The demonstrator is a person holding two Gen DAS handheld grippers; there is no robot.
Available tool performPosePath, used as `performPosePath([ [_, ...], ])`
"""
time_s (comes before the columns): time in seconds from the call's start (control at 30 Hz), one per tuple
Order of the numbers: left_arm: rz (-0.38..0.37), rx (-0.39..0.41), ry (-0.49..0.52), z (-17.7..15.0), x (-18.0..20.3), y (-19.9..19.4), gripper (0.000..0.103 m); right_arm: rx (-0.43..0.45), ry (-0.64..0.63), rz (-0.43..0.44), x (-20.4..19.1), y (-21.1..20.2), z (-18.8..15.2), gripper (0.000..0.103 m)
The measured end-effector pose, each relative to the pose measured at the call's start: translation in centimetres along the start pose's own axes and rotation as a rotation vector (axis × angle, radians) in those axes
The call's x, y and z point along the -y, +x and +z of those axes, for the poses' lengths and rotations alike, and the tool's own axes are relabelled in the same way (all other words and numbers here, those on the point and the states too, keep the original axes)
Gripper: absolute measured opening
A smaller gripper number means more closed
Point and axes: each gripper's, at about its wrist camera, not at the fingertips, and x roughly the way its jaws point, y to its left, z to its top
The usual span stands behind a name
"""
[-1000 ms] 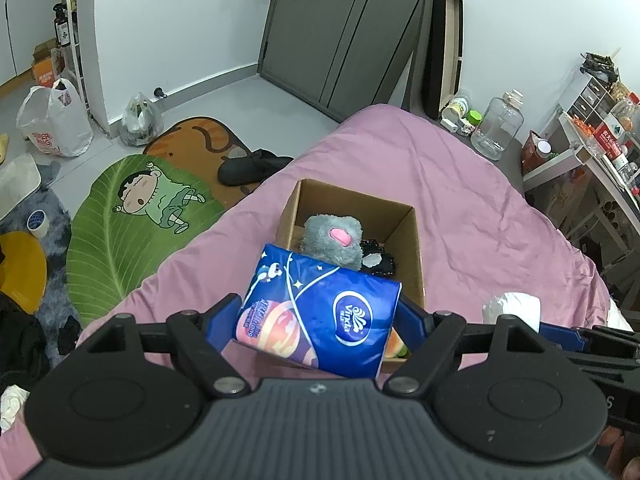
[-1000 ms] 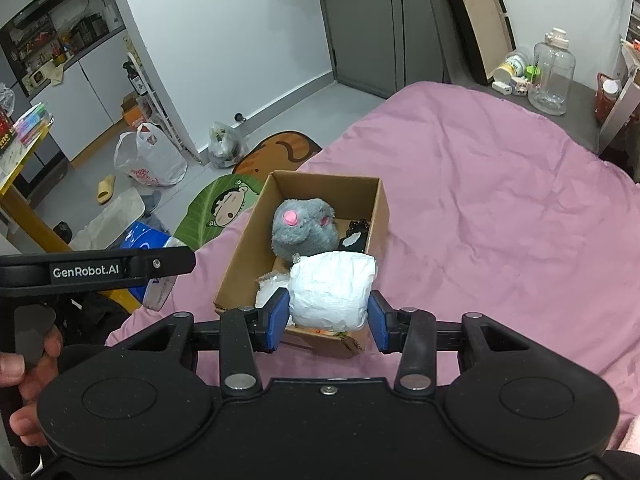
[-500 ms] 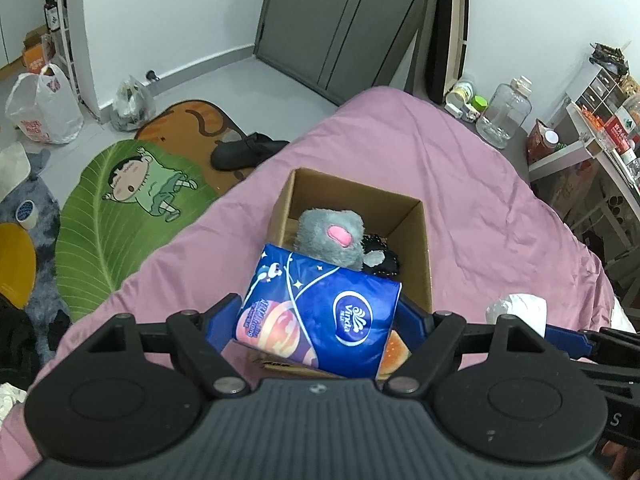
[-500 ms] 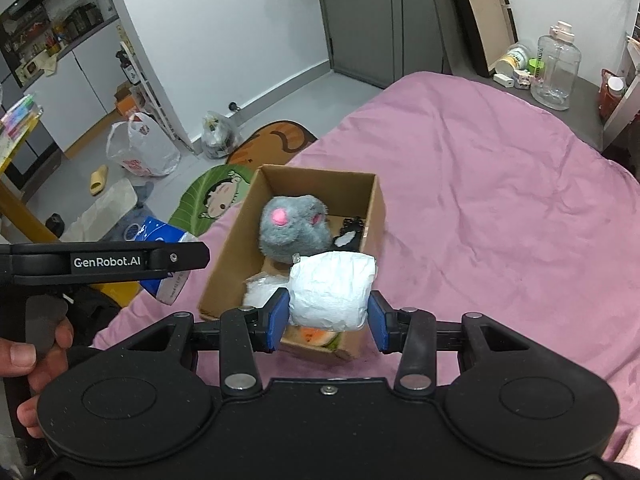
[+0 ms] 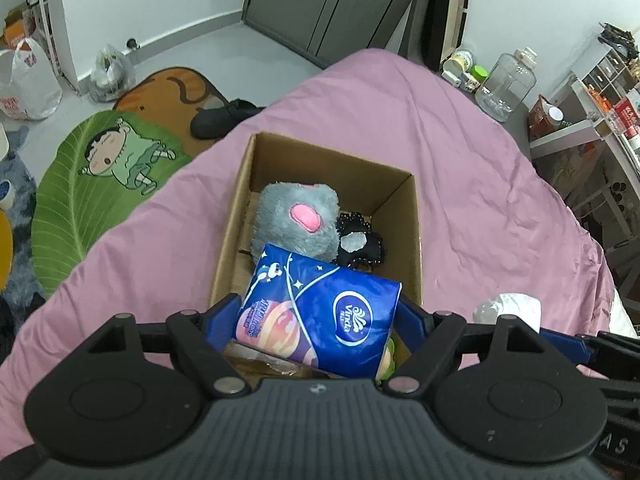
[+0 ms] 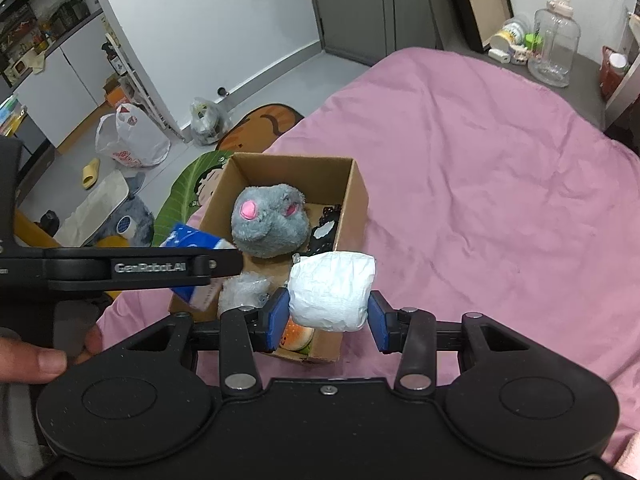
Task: Organize soft objects
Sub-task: 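Lift the tissue pack and white wad with both grippers and carry them over the box, then lower the tissue pack and white wad into the box and open both grippers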
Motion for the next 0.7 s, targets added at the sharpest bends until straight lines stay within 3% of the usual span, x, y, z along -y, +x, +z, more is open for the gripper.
performPosePath([
  [0.53,-0.019,-0.116,-0.048,0.6,1.8,5.5,0.080,-0.075,0.007,-0.003,2.8,2.8,0.9,0.042],
  [0.7,-0.030,-0.117,-0.072,1.0,2.3,6.4,0.081,-0.078,0.017,-0.016,3.8,3.0,1.0,0.042],
])
